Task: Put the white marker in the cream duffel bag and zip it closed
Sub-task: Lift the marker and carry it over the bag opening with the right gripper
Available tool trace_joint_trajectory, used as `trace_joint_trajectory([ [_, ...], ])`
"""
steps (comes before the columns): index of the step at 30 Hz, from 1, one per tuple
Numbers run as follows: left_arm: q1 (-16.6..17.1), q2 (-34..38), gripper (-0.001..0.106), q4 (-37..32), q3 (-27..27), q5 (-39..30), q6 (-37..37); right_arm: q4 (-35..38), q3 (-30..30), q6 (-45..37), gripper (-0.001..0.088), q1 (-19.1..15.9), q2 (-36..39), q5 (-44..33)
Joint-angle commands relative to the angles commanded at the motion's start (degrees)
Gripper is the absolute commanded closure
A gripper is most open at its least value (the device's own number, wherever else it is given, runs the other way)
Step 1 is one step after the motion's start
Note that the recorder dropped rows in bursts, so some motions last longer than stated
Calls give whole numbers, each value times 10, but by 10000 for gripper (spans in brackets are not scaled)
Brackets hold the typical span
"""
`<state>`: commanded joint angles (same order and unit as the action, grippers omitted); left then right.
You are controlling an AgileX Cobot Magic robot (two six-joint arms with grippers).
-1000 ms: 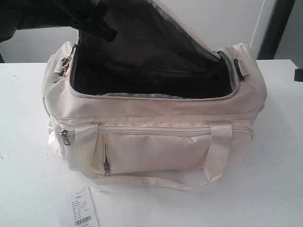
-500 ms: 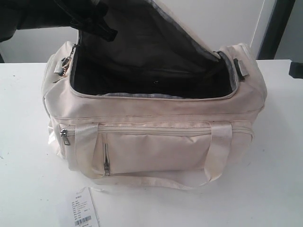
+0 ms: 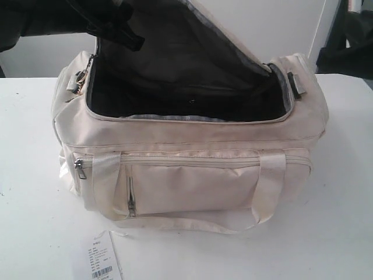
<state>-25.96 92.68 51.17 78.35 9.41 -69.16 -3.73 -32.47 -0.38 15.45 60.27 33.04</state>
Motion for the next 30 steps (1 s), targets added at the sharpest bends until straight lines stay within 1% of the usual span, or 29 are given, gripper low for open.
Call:
trace_joint_trajectory([
  [4,0,0,1053,0,0,0,0,-31,0,36,868,30,15,27],
  [8,0,0,1053,0,0,0,0,-96,0,83,868,57,50,75],
  [12,0,0,1053,0,0,0,0,-142,0,85,868,82,87,135],
  [15,0,0,1053,0,0,0,0,-147,0,86,868,96,114,176],
  [19,0,0,1053,0,0,0,0,-160,-1,86,868,103,150,216],
  [22,0,0,1053,0,0,0,0,-206,-4,86,868,103,175,240],
  [23,0,0,1053,0,0,0,0,-237,-14,86,868,103,190,242],
  [25,0,0,1053,0,0,0,0,-257,-34,86,868,103,215,243],
  [30,0,0,1053,0,0,0,0,-259,-73,97,868,103,259,243],
])
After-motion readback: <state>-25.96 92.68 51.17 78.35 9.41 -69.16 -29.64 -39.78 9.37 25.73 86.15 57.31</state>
